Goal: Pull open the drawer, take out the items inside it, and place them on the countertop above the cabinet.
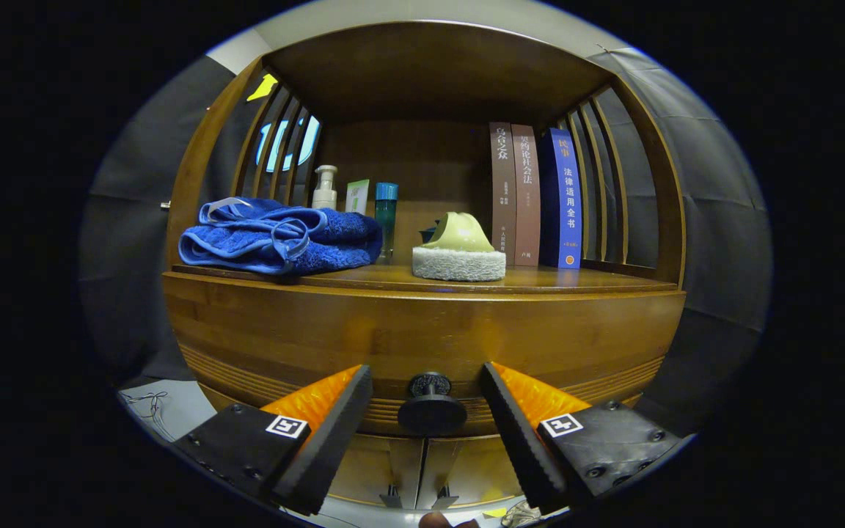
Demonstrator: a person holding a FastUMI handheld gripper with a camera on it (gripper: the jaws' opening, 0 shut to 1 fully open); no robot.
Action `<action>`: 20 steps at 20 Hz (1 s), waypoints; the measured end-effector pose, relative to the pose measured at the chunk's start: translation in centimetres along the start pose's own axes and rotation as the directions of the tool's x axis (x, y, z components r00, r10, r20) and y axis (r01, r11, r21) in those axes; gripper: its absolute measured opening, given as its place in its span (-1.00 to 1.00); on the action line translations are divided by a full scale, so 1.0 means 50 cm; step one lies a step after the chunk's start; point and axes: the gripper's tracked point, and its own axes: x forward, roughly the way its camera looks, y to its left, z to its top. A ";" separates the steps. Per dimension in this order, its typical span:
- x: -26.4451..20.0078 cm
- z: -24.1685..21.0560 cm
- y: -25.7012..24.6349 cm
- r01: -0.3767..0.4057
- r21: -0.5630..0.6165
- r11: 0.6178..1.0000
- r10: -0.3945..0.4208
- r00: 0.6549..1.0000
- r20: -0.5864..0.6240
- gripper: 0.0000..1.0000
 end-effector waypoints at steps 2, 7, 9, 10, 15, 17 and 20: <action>0.000 -0.003 -0.002 0.002 -0.003 1.000 -0.002 1.000 -0.018 0.97; -0.046 0.038 -0.016 0.011 0.007 1.000 -0.011 1.000 -0.004 0.98; -0.083 0.063 -0.019 0.010 -0.007 1.000 -0.010 1.000 0.009 0.98; -0.103 0.077 -0.018 0.006 -0.004 1.000 -0.006 1.000 0.016 0.98; -0.220 0.125 -0.016 -0.005 -0.005 1.000 0.005 1.000 0.031 0.98; -0.271 0.135 -0.018 -0.008 -0.004 1.000 0.008 1.000 0.021 0.98; -0.351 0.156 -0.022 -0.011 -0.003 1.000 0.011 1.000 0.019 0.98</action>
